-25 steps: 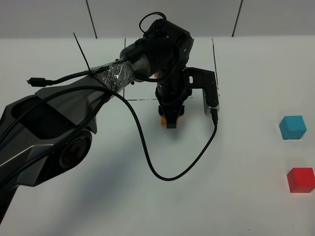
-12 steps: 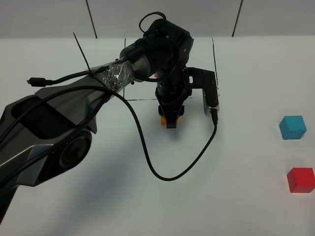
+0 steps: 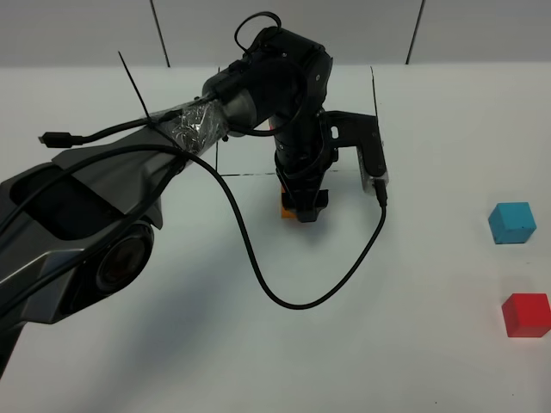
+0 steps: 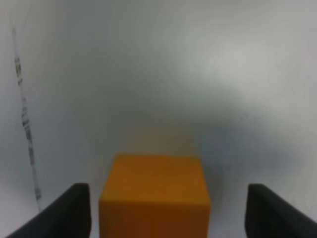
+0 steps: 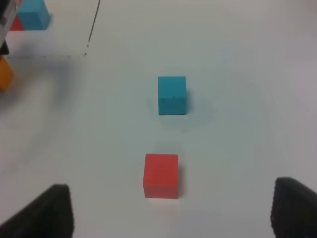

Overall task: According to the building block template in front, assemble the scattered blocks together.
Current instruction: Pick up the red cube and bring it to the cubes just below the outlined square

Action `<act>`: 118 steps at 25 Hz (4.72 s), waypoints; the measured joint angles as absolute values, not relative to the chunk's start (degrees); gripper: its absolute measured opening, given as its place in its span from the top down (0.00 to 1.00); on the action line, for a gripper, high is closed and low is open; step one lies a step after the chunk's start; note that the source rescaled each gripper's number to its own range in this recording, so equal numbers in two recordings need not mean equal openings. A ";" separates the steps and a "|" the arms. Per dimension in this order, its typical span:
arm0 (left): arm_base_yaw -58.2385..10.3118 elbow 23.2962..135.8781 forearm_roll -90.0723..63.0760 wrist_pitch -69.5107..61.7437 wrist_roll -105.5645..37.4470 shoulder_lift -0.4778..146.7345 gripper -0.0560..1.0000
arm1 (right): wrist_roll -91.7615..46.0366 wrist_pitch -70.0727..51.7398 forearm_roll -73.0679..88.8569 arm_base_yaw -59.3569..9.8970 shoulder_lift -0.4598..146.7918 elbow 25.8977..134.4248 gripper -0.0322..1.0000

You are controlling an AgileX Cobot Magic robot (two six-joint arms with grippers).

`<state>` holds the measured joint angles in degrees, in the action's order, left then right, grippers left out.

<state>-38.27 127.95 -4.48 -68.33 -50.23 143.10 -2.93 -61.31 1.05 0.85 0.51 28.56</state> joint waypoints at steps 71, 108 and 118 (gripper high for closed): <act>-17.14 30.59 1.74 -58.73 -2.95 2.80 0.09 | -2.93 -61.31 1.05 0.85 0.51 28.56 0.35; -3.80 29.01 1.37 -60.41 -4.67 -0.33 0.69 | -2.93 -61.31 1.05 0.85 0.51 28.56 0.35; -2.49 29.01 1.37 -60.41 -4.67 -0.33 0.70 | -2.93 -61.31 1.10 0.85 0.51 28.56 0.35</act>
